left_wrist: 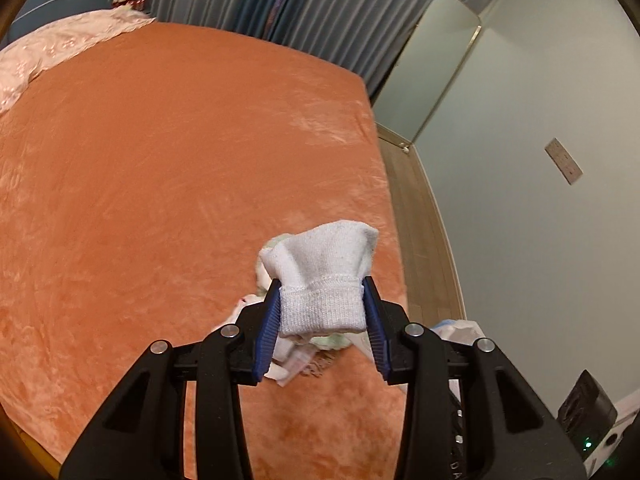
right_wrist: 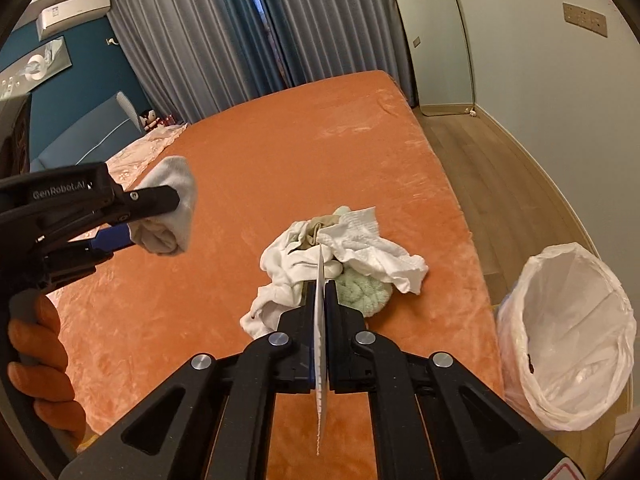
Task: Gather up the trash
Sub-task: 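Carry packet and white sock over the bin and open both grippers, then move both grippers back over the remaining pile on the bed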
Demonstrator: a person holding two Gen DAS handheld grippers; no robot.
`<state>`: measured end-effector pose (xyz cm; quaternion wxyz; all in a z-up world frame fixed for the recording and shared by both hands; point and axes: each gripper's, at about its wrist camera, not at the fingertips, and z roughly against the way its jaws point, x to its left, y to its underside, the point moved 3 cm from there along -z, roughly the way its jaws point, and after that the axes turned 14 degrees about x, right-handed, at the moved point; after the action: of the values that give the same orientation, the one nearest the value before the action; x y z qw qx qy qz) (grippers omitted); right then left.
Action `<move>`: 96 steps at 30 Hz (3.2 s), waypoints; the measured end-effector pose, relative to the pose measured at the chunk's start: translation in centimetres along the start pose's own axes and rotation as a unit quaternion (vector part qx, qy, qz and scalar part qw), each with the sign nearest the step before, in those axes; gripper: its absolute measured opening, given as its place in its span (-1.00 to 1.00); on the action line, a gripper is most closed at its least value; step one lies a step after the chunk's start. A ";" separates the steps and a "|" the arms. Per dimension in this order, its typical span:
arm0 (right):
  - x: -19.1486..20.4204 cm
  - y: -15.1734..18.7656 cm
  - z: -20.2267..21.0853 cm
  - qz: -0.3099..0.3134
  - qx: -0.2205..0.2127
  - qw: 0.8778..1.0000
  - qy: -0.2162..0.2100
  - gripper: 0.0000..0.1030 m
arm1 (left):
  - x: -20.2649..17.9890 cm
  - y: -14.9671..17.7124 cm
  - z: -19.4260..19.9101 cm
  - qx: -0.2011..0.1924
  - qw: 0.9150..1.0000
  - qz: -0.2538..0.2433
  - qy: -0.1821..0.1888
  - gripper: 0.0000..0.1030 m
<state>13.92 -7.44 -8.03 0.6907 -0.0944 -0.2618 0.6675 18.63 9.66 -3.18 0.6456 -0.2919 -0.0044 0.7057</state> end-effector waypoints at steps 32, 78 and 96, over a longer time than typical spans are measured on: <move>-24.0 6.1 14.8 -0.186 -0.098 0.973 0.100 -0.92 | -27.5 12.7 -10.7 0.113 0.963 -0.243 0.014 -0.17; -21.4 4.6 12.2 -0.150 -0.084 0.977 0.123 0.06 | -22.2 11.3 -11.0 0.089 0.979 -0.184 -0.014 0.43; -13.3 3.9 6.3 -0.088 -0.036 0.990 0.100 0.15 | -9.1 9.3 -10.6 0.091 0.990 -0.087 -0.057 0.56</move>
<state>7.79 -21.38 -7.76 0.7655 -0.1627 -0.2225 0.5814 14.60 -4.13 -11.81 0.7270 -0.1902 -0.0024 0.6597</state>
